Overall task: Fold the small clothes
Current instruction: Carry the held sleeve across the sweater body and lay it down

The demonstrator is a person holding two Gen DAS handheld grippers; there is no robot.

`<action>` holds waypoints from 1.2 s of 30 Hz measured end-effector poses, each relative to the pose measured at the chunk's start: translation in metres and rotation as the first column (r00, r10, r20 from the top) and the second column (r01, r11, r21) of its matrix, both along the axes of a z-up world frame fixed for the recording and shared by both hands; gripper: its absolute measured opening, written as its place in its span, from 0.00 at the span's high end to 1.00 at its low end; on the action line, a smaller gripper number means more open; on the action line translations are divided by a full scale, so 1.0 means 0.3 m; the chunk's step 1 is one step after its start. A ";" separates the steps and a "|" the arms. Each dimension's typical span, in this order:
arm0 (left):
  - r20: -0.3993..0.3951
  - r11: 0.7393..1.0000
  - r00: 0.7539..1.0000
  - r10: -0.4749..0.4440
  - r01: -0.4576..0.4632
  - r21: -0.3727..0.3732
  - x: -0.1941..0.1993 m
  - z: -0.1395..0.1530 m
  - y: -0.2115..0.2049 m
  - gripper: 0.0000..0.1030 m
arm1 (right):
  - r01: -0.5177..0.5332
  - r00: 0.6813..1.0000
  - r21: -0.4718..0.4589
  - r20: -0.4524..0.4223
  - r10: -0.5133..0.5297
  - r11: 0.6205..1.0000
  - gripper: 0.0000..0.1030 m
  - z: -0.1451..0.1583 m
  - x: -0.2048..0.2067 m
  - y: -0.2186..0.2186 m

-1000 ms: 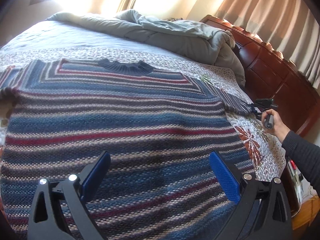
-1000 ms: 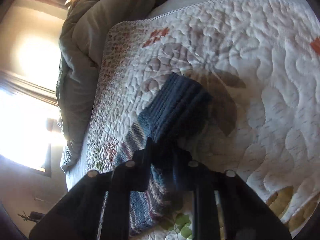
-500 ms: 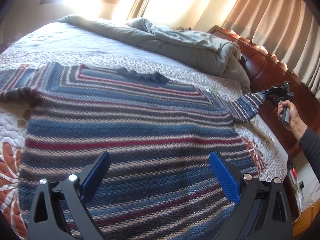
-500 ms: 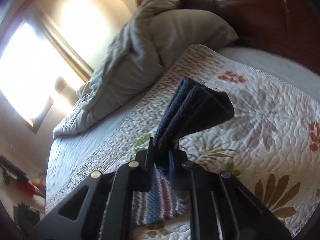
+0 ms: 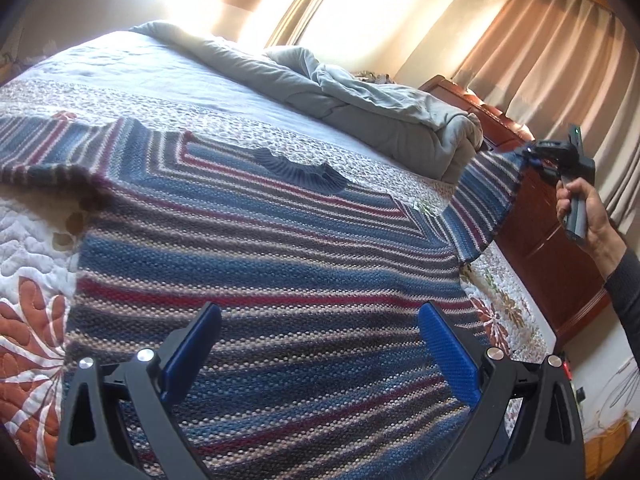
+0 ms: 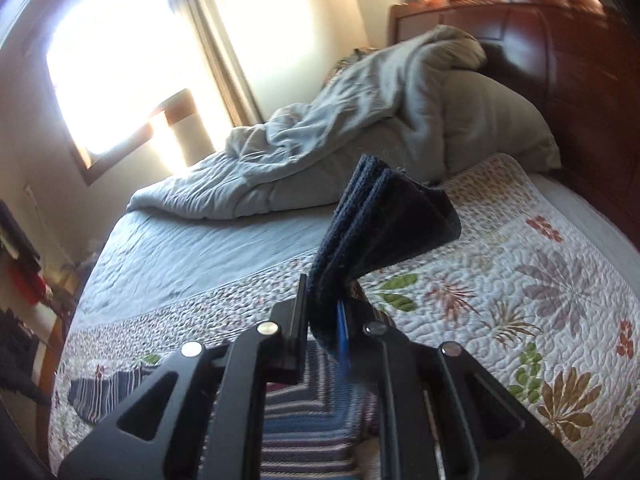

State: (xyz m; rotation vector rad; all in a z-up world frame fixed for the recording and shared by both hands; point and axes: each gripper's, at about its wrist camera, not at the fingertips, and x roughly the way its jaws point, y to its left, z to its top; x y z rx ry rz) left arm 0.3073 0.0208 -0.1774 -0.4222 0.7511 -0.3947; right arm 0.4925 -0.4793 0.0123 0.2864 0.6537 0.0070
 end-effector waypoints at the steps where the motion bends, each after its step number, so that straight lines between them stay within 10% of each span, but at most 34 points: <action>1: -0.002 1.000 1.000 0.002 -0.002 -0.009 0.001 0.000 0.012 0.04 | -0.019 1.000 -0.018 0.000 0.019 1.000 0.89 0.008 0.008 0.058; 14: 0.001 0.998 0.999 0.046 -0.046 -0.046 0.016 0.019 0.121 0.04 | -0.211 0.977 -0.217 -0.086 0.197 0.953 0.90 -0.068 0.072 0.669; 31: -0.025 0.993 0.997 0.072 -0.074 -0.089 0.025 -0.002 0.207 0.04 | -0.490 0.865 -0.518 -0.390 0.316 0.701 0.86 -0.768 -0.015 1.287; 33: -0.031 0.993 0.997 0.077 -0.080 -0.087 0.030 -0.009 0.213 0.04 | -0.517 0.849 -0.482 -0.394 0.352 0.707 0.78 -0.775 -0.044 1.306; 36: -0.037 0.990 0.995 0.092 -0.095 -0.106 0.033 -0.015 0.230 0.04 | -0.487 0.861 -0.280 -0.313 0.401 0.827 0.67 -0.686 -0.094 1.228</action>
